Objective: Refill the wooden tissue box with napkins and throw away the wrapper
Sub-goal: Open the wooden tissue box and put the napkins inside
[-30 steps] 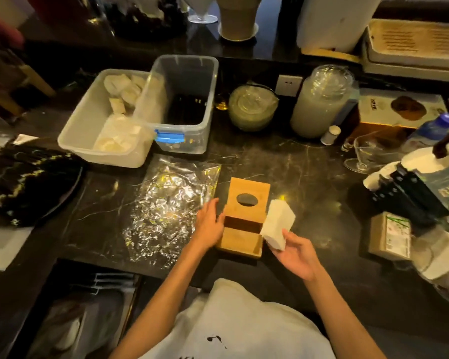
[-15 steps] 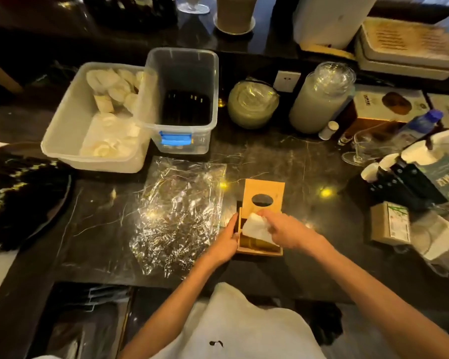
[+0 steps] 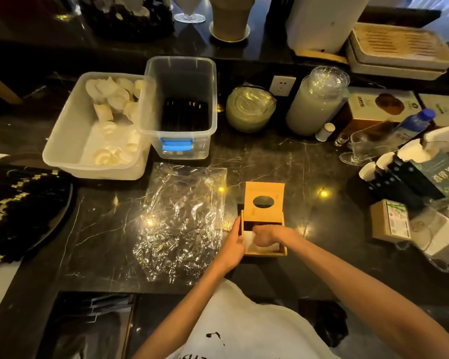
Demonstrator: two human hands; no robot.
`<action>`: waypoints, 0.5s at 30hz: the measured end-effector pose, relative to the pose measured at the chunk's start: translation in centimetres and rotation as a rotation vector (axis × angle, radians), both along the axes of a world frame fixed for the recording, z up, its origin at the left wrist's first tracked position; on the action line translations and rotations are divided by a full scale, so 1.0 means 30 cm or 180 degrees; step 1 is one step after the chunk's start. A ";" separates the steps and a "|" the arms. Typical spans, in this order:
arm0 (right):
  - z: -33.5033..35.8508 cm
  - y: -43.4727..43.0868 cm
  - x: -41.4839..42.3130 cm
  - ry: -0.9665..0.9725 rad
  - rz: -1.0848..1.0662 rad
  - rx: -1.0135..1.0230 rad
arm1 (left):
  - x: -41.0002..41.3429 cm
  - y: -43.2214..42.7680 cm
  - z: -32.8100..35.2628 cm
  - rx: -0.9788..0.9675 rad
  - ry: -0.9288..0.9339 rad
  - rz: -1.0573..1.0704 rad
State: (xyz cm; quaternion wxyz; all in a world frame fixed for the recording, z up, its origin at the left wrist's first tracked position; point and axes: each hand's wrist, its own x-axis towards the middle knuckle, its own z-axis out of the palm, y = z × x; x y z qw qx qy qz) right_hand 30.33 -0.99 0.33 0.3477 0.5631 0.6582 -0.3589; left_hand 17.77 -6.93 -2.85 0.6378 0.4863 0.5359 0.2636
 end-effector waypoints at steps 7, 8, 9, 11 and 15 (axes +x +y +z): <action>-0.089 -0.043 0.016 -0.0023 0.0104 0.0795 | -0.001 0.005 -0.010 0.0131 0.0179 0.0124; -0.094 -0.053 0.021 0.0028 0.0151 0.0866 | 0.002 0.004 -0.010 0.0127 0.0201 0.0152; -0.099 -0.062 0.026 0.0088 0.0166 0.0870 | 0.006 0.002 -0.010 0.0134 0.0208 0.0165; -0.101 -0.064 0.035 0.0183 0.0130 0.0779 | 0.009 0.001 -0.016 0.0154 0.0223 0.0181; -0.097 -0.058 0.042 0.0279 -0.0077 0.0681 | 0.012 0.002 -0.023 0.0131 0.0251 0.0203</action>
